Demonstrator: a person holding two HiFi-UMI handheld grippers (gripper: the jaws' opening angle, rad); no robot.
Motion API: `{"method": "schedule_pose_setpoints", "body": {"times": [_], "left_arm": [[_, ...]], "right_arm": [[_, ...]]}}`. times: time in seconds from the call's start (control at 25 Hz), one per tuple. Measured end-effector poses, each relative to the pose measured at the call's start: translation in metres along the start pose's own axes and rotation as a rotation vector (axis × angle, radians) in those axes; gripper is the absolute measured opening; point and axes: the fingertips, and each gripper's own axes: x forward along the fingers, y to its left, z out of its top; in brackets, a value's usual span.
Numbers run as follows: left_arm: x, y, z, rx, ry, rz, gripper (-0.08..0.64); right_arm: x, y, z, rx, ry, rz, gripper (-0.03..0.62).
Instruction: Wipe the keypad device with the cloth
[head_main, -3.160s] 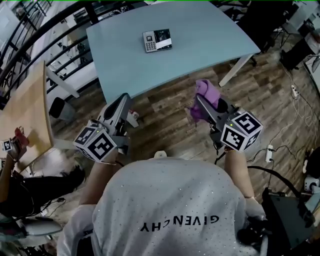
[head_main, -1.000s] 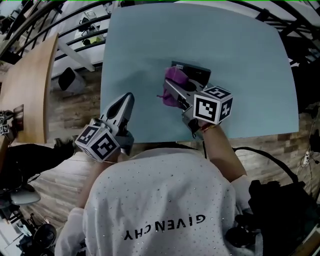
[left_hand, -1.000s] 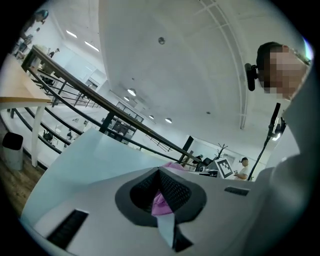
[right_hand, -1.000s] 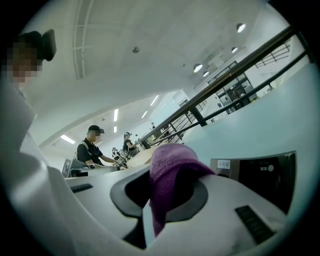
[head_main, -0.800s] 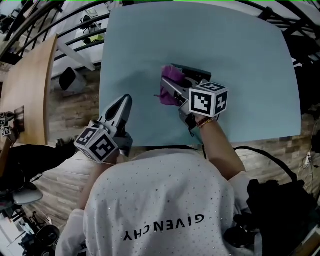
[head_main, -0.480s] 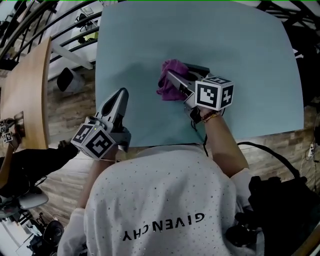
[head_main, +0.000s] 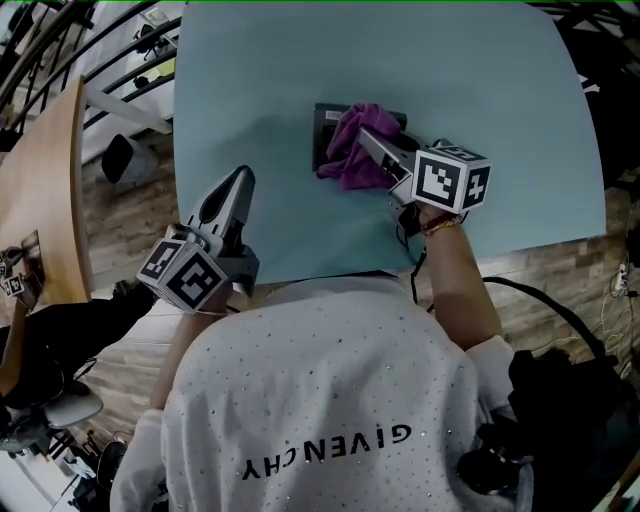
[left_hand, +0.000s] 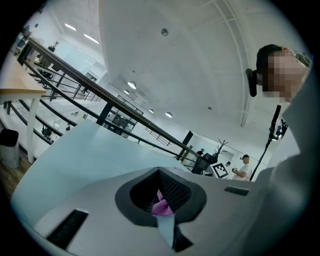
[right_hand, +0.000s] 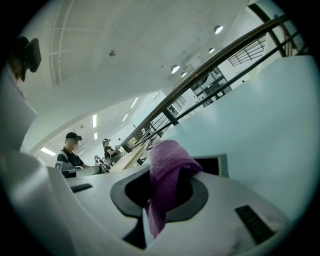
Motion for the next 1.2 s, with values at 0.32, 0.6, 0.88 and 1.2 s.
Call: {"method": "schedule_pose_setpoints", "body": {"times": [0.32,0.6,0.88,1.2], "left_arm": [[0.000,0.007,-0.004,0.004,0.016,0.000,0.000],[-0.004,0.008,0.002,-0.003,-0.009,-0.017,0.000],[-0.014,0.013,0.008,-0.008,-0.030,-0.017,0.000],[-0.021,0.021,0.008,-0.029,-0.040,-0.026,0.000]], "right_arm": [[-0.018,-0.017,0.006,0.018,-0.028,-0.051,0.046],[-0.034,-0.028,0.006,0.025,-0.046,-0.102,0.046],[-0.050,-0.039,0.009,0.064,-0.083,-0.143,0.046],[-0.062,-0.045,0.011,0.045,-0.076,-0.249,0.046]]}}
